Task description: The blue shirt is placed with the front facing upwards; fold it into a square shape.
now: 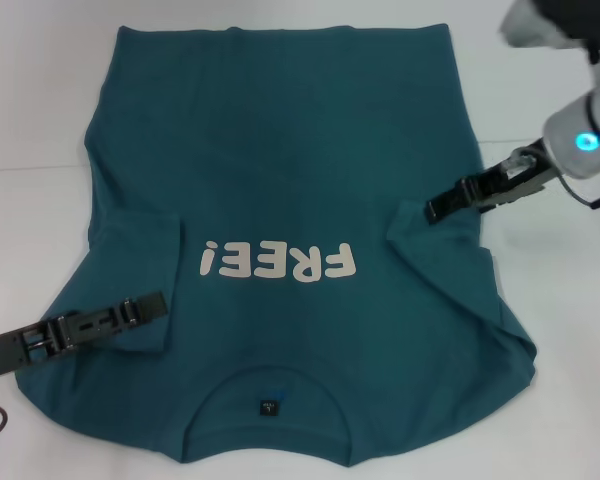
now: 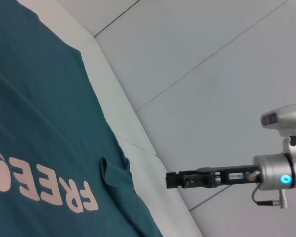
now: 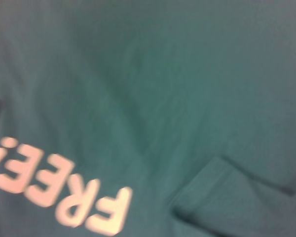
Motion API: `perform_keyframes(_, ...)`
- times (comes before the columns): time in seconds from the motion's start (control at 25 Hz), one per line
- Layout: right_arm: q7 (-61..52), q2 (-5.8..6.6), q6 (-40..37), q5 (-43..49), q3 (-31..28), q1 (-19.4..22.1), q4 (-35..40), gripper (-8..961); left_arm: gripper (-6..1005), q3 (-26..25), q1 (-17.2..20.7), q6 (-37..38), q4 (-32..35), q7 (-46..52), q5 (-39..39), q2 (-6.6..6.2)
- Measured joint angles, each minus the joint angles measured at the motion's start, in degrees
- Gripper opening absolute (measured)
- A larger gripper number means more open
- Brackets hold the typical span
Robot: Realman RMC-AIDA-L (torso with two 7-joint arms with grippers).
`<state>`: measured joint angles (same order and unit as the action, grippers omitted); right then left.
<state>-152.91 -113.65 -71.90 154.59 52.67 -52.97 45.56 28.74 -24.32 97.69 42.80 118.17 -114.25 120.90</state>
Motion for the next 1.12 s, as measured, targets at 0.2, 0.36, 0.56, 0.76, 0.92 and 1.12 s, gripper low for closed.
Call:
perform_keyframes(0.2,4.4,1.53,-4.7,-12.2,-4.3,6.2,1.0,882,657,0.0,-0.2,0.0,0.0,0.0,0.0,0.03)
perform_keyframes(0.36,6.4,3.76,-7.2,-19.8,-8.0,10.4,-0.2,872,658,-0.1,-0.3,-0.1,0.0,0.0,0.2,0.04)
perform_keyframes(0.56,6.5,6.95,-8.1,-23.6,-12.9,13.5,-3.6,872,658,-0.1,-0.3,-0.1,-0.1,-0.2,0.6,0.04)
perform_keyframes(0.76,5.5,8.53,-5.5,-22.8,-15.3,13.9,-7.8,873,657,-0.1,-0.3,0.0,-0.5,-0.4,0.6,0.0)
perform_keyframes(0.92,5.0,8.32,-2.2,-19.1,-15.0,12.4,-10.7,873,657,-0.1,-0.3,0.0,-1.5,-0.4,0.6,-0.36)
perform_keyframes(1.12,5.1,6.46,2.0,-13.9,-14.9,10.5,-12.2,873,657,-0.1,0.0,0.0,-1.6,-0.3,0.6,-0.35)
